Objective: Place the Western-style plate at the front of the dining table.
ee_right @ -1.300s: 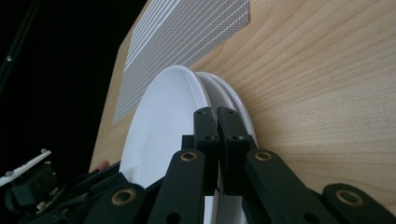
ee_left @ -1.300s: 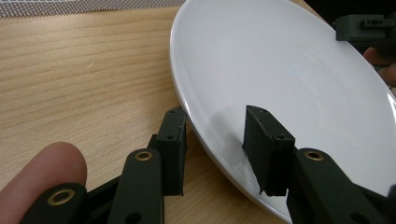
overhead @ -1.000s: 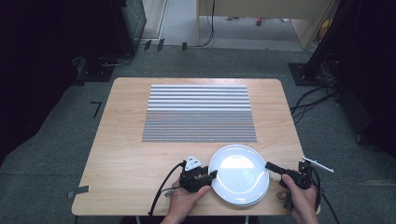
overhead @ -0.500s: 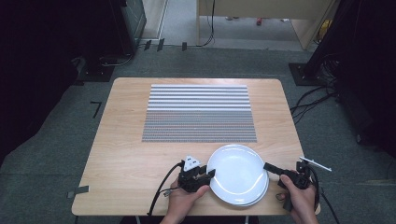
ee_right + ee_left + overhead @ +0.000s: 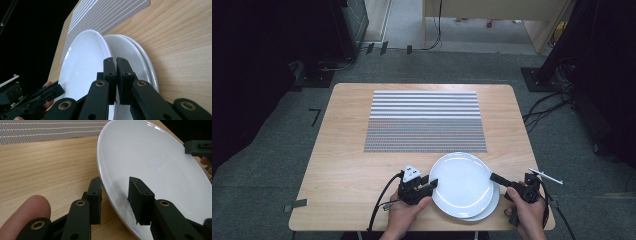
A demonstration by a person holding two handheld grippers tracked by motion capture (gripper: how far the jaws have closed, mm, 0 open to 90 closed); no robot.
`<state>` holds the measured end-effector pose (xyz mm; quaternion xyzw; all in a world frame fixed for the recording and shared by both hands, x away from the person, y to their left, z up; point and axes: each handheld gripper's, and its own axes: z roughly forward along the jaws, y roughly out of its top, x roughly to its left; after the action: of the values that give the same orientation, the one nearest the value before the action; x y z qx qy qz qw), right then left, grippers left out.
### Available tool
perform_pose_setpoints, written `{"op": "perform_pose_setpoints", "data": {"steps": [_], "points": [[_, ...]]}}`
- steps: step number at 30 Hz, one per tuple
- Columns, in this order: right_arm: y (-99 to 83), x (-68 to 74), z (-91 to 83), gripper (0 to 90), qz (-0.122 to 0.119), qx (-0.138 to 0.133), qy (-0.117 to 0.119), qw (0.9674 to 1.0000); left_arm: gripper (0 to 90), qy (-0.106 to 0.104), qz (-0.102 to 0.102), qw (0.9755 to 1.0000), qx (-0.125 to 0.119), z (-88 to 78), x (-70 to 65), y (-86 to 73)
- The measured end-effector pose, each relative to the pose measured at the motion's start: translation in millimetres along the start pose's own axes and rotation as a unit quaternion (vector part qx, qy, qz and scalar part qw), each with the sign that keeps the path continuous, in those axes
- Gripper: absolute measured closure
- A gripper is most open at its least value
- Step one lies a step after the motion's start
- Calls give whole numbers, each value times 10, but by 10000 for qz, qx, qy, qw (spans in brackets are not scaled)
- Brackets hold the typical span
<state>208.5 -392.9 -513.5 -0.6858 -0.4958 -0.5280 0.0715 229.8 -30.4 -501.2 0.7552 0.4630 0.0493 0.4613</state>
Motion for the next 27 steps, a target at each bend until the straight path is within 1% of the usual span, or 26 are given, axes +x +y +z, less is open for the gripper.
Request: {"op": "perform_pose_setpoints", "data": {"steps": [1,2,3,9,15,17,19,27], "points": [[-6,14,6,875,-13,-11,-8,10000,648,7,-1,10000,0,-4,9,1],[-20,36,24,876,-93,-74,-55,9999,658,7,-32,10000,-7,-14,23,3],[-27,49,32,875,-119,-92,-85,9999,662,7,-32,10000,-7,-14,23,3],[-28,99,78,873,-194,-194,-120,9996,681,9,-66,10000,-43,-64,74,33],[2,189,147,871,-228,-220,-55,9995,698,68,-199,9997,-94,-108,150,80],[22,217,185,869,-230,-218,-54,9995,708,48,-260,9996,-107,-127,183,98],[30,229,194,868,-200,-209,-38,9996,711,48,-269,9996,-112,-134,192,104],[104,309,267,863,-262,-247,-15,9994,728,21,-390,9992,-129,-169,257,132]]}}
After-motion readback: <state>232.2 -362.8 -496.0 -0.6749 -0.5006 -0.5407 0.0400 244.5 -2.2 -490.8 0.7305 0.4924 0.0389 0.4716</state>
